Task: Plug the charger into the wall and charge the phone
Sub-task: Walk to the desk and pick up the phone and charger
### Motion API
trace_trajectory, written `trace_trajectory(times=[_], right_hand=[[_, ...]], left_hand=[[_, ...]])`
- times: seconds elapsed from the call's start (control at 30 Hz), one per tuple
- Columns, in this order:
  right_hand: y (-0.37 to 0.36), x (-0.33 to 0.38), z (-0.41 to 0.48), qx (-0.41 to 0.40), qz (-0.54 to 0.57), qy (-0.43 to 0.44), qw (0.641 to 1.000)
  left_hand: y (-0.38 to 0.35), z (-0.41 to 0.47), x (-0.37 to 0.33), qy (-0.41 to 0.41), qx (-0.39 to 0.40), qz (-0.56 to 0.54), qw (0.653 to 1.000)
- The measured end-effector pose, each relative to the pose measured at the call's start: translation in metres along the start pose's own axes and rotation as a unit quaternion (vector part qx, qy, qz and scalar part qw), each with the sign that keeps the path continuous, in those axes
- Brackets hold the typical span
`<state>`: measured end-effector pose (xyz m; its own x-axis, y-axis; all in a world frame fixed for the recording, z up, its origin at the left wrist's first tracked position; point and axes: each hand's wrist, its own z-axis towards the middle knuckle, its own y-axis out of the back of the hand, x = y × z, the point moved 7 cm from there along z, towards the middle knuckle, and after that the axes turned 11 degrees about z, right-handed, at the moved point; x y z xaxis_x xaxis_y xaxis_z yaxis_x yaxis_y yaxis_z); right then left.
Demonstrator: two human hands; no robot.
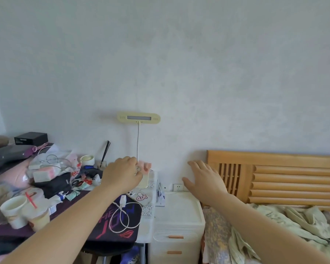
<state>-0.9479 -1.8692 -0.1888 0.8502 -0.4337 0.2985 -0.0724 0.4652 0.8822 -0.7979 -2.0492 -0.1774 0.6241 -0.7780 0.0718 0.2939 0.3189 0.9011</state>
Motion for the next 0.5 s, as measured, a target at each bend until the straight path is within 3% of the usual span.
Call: trace_trajectory(times=[0.5], right_hand=[[-0.186, -0.013, 0.178, 0.158, 0.025, 0.067, 0.985]], left_hand=[[-0.162, 0.099, 0.085, 0.124, 0.099, -0.007, 0.987]])
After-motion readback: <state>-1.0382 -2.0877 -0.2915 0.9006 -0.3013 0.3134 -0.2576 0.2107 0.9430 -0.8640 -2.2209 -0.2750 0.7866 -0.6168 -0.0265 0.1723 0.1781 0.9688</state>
